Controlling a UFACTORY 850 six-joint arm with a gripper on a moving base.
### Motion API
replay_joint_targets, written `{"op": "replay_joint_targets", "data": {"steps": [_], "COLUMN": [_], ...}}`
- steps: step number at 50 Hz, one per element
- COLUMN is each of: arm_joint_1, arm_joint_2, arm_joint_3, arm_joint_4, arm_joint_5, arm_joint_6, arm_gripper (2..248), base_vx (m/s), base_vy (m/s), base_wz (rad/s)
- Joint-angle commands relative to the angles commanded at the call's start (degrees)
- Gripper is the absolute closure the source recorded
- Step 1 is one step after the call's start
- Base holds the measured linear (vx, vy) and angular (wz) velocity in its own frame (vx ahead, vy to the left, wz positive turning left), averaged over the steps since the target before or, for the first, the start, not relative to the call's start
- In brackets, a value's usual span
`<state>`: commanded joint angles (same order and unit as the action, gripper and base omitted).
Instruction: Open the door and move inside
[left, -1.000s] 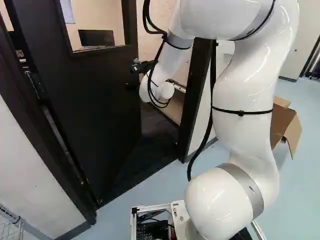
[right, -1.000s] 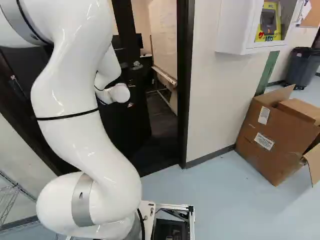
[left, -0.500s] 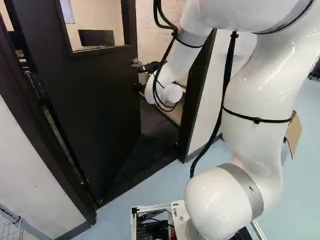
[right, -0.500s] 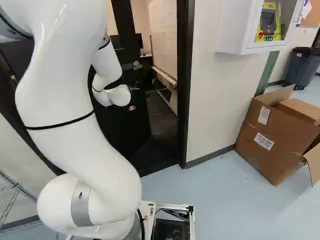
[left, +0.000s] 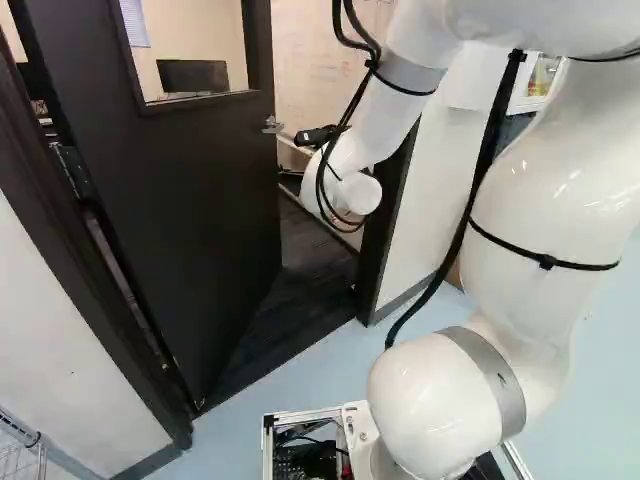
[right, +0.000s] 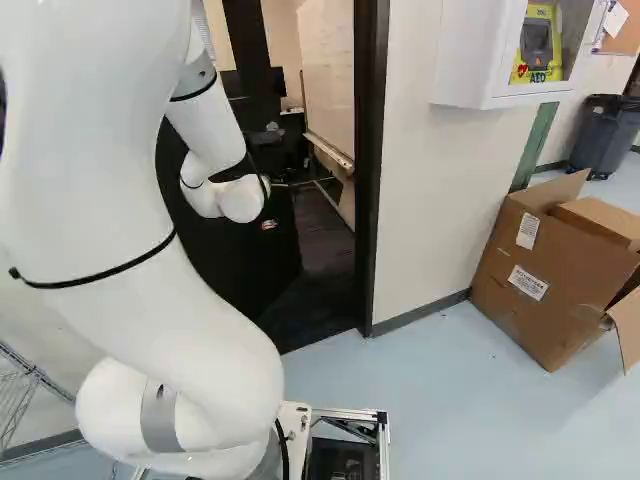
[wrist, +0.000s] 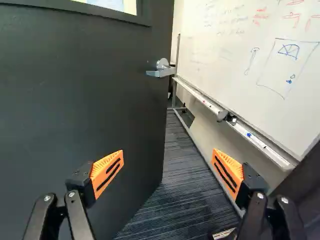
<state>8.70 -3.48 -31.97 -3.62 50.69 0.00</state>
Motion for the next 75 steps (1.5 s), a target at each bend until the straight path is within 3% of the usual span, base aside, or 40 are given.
{"op": "replay_joint_targets", "data": {"steps": [28,75], "arm_joint_1": [-4.30,-13.91], "arm_joint_2": [6.61,15.06], "arm_joint_3": [6.70,14.62], "arm_joint_4": [0.29,0.29], "arm_joint_5": [0.00,0.00], "arm_joint_6": [0.00,0.00], "arm_gripper": [3,3], "base_vx": [0.000,0.000], "base_vy": [0.000,0.000], "base_wz": [0.000,0.000]}}
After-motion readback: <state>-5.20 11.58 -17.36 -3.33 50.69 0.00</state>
